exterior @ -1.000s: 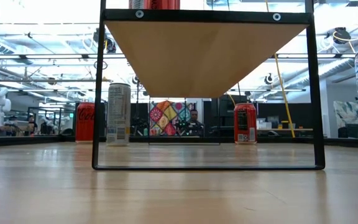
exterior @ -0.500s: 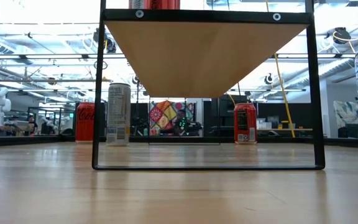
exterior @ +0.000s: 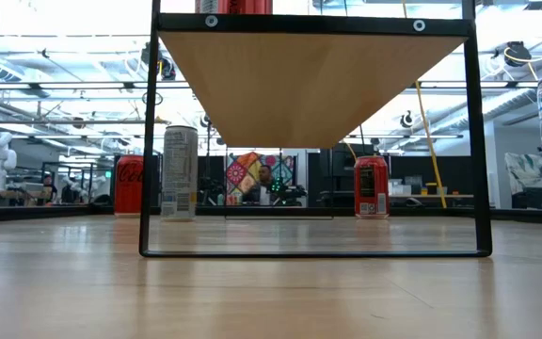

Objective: Place canned beverage on shelf
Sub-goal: Put the orange soda can on the shelf aligned with the other orange soda can

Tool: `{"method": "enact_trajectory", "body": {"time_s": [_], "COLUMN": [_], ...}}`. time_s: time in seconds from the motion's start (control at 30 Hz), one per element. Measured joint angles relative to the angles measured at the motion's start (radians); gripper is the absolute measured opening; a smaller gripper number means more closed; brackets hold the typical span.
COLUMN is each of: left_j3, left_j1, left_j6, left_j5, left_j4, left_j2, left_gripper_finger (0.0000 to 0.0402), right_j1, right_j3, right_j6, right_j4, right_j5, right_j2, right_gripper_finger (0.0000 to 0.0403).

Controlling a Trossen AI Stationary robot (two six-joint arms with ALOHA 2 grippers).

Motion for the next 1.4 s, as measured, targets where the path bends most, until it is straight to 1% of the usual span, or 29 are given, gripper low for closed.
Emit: {"method": "enact_trajectory", "body": {"time_s": [0.1,0.27,0.37,0.6,0.83,0.97,1.1,1.17,1.23,1.4], "left_j3": [-0.001,-0.001,-0.001,-0.001,-0.003,-0.003,-0.003,-0.002,-0.001,-0.001], "left_j1": [-0.001,-0.003,-0.004,-0.010,-0.030,-0.040,-0.042,-0.037,-0.023,0.032], "left_j6": [-0.054,-0.240,-0.350,-0.544,-0.710,-0.887,-1.183,-1.347,-1.506,-1.895], "left_j5": [0.001,0.009,0.009,0.016,0.000,-0.002,-0.009,0.035,0.115,0.393], "left_j4": [-0.003,-0.003,0.005,0.015,0.002,0.006,-0.004,-0.045,-0.099,-0.294], "left_j2": [0.000,0.001,0.001,0.001,-0.020,-0.053,-0.103,-0.134,-0.161,-0.215], "left_gripper_finger": [0.0324,0.0341,0.0344,0.0345,0.0346,0.0346,0.0345,0.0345,0.0345,0.0345], "right_j1": [0.000,-0.002,-0.004,-0.009,-0.017,-0.017,-0.017,-0.017,-0.017,-0.017], "right_j3": [0.000,0.000,-0.001,-0.001,0.000,0.002,0.002,0.002,0.002,0.002], "right_j6": [-0.018,-0.057,-0.079,-0.107,-0.159,-0.221,-0.324,-0.381,-0.447,-0.595], "right_j4": [-0.003,-0.003,0.006,0.028,0.056,0.057,0.055,0.052,0.053,0.048], "right_j5": [0.000,-0.002,-0.003,-0.001,0.000,0.000,-0.046,-0.066,-0.097,-0.206], "right_j2": [0.000,-0.006,-0.012,-0.032,-0.062,-0.080,-0.099,-0.112,-0.119,-0.121], "right_gripper_finger": [0.0280,0.0280,0.0280,0.0280,0.0279,0.0279,0.0279,0.0279,0.0279,0.0279]}}
